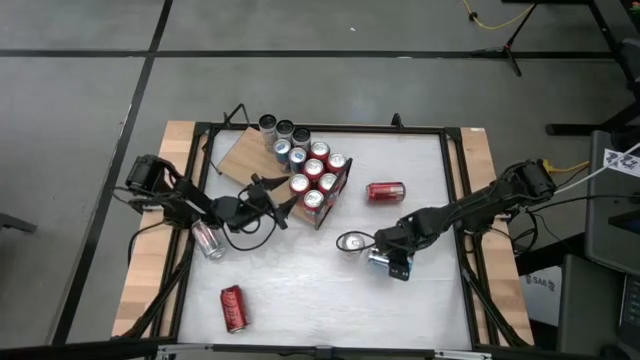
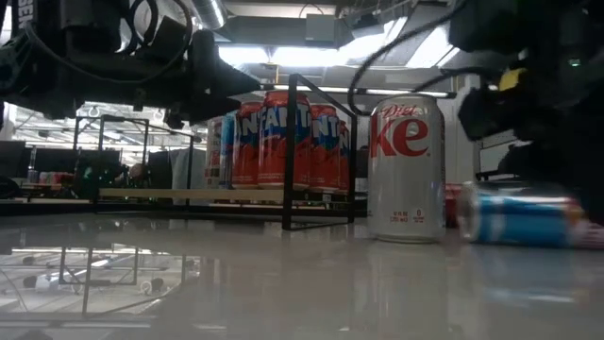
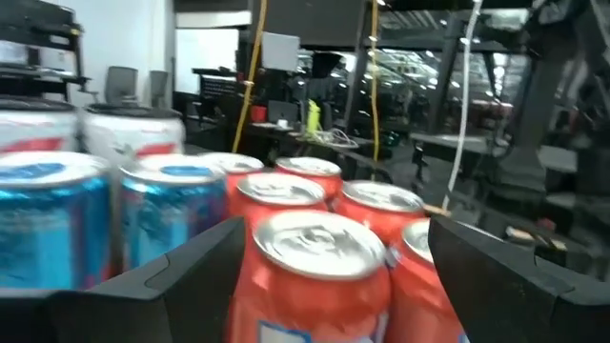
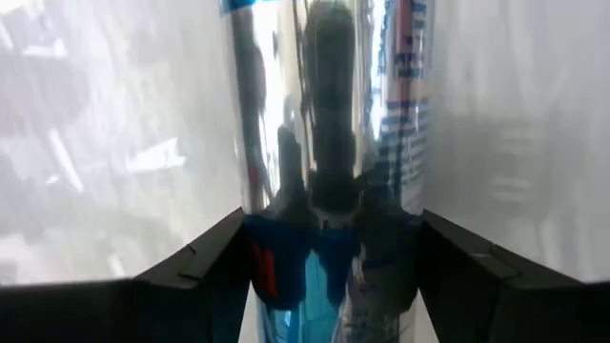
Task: Pick and place cans onto a shelf
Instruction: Put the blue and white soda can on the shelf aligned with the other blue and white soda cans
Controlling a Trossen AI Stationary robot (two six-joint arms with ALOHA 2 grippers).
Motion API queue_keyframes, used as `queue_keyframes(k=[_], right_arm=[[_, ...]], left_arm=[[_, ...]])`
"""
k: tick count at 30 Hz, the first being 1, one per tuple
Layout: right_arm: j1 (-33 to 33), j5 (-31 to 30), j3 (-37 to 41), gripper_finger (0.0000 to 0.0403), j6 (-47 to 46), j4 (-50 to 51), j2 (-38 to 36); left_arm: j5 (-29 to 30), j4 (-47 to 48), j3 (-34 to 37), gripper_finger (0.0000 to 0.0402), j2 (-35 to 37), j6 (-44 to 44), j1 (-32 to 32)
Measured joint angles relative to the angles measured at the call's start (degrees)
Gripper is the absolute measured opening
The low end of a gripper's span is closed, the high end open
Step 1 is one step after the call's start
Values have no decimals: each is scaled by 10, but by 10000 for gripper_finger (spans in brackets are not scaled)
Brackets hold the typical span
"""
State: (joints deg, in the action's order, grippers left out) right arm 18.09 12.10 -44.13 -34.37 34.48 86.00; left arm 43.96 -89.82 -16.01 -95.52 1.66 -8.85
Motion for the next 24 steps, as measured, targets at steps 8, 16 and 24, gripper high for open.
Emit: queue_keyframes(k=[8, 16, 24], right_arm=[[-1, -90, -57, 237, 6, -1, 1], [0, -89, -98, 237, 6, -2, 1], [0, -80, -103, 237, 2, 1, 1]], left_arm=[[5, 1, 0, 325, 69, -46, -3], [2, 3, 0, 325, 141, -95, -48], [1, 8, 0, 325, 159, -98, -101]])
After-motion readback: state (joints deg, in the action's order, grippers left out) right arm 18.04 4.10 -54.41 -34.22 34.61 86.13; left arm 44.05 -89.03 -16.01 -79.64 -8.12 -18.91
